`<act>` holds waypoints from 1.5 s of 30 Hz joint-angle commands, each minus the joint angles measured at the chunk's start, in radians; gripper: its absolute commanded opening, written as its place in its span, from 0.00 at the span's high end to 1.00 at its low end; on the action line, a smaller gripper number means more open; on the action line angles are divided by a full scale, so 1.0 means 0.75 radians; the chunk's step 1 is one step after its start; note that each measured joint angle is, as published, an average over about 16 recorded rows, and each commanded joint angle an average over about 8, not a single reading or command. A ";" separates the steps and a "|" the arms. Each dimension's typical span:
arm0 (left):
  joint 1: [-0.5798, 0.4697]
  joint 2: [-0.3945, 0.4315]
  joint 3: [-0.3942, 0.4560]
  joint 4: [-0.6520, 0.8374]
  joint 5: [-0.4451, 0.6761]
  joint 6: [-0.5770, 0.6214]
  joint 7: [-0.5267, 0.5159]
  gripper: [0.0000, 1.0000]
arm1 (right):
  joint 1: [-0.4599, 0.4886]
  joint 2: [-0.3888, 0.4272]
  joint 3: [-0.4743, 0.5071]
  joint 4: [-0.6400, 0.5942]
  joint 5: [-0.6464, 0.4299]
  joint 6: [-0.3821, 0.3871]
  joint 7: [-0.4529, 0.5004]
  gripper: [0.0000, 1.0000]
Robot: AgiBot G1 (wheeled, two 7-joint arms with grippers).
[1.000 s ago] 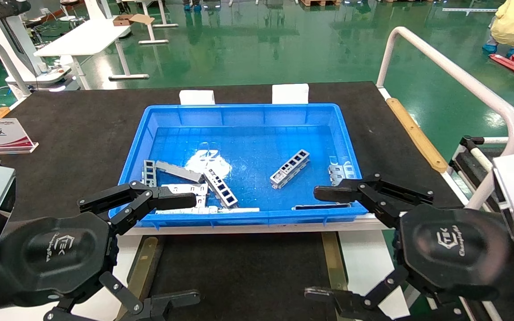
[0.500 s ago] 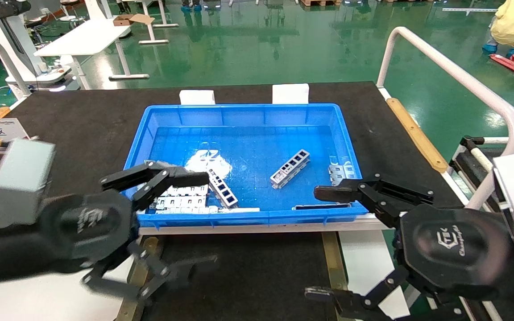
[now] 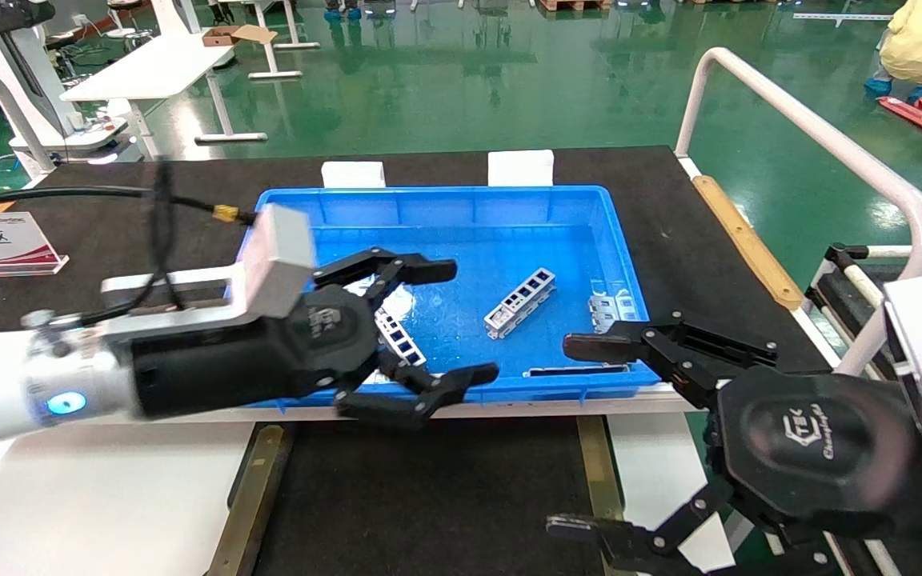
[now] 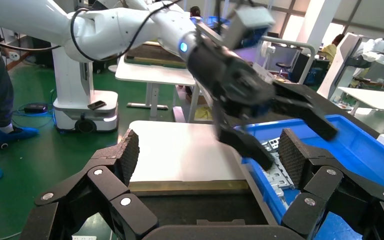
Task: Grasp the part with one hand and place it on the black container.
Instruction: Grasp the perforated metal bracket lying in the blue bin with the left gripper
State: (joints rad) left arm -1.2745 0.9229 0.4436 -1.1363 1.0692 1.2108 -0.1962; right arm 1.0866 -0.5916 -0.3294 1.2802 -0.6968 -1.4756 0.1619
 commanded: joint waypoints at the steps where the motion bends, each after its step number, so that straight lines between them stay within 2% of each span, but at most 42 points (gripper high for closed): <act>1: -0.017 0.042 0.022 0.020 0.042 -0.040 -0.004 0.00 | 0.000 0.000 0.000 0.000 0.000 0.000 0.000 0.00; 12: -0.170 0.356 0.150 0.357 0.309 -0.326 0.005 0.00 | 0.000 0.000 0.000 0.000 0.000 0.000 0.000 0.00; 20: -0.248 0.549 0.218 0.634 0.414 -0.510 0.035 0.00 | 0.000 0.000 -0.001 0.000 0.001 0.000 0.000 0.00; 27: -0.255 0.597 0.363 0.737 0.402 -0.696 0.024 0.00 | 0.000 0.000 -0.001 0.000 0.001 0.000 -0.001 0.00; 37: -0.269 0.602 0.658 0.732 0.294 -0.940 -0.114 0.00 | 0.000 0.001 -0.001 0.000 0.001 0.001 -0.001 0.00; 38: -0.272 0.602 0.686 0.729 0.283 -0.957 -0.129 0.00 | 0.000 0.001 -0.001 0.000 0.001 0.001 -0.001 0.04; 39: -0.276 0.602 0.712 0.726 0.272 -0.973 -0.142 0.00 | 0.000 0.001 -0.001 0.000 0.001 0.001 -0.001 0.13; 40: -0.279 0.602 0.738 0.722 0.260 -0.988 -0.156 0.05 | 0.000 0.001 -0.002 0.000 0.001 0.001 -0.001 0.26; 41: -0.282 0.602 0.763 0.718 0.249 -1.000 -0.169 0.14 | 0.000 0.001 -0.002 0.000 0.001 0.001 -0.001 0.38; 45: -0.293 0.601 0.855 0.704 0.203 -1.045 -0.215 0.64 | 0.000 0.001 -0.002 0.000 0.001 0.001 -0.001 0.88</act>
State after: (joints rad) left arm -1.4931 1.3740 1.0802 -0.6070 1.2223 0.4282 -0.3556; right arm 1.0869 -0.5911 -0.3306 1.2802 -0.6959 -1.4751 0.1613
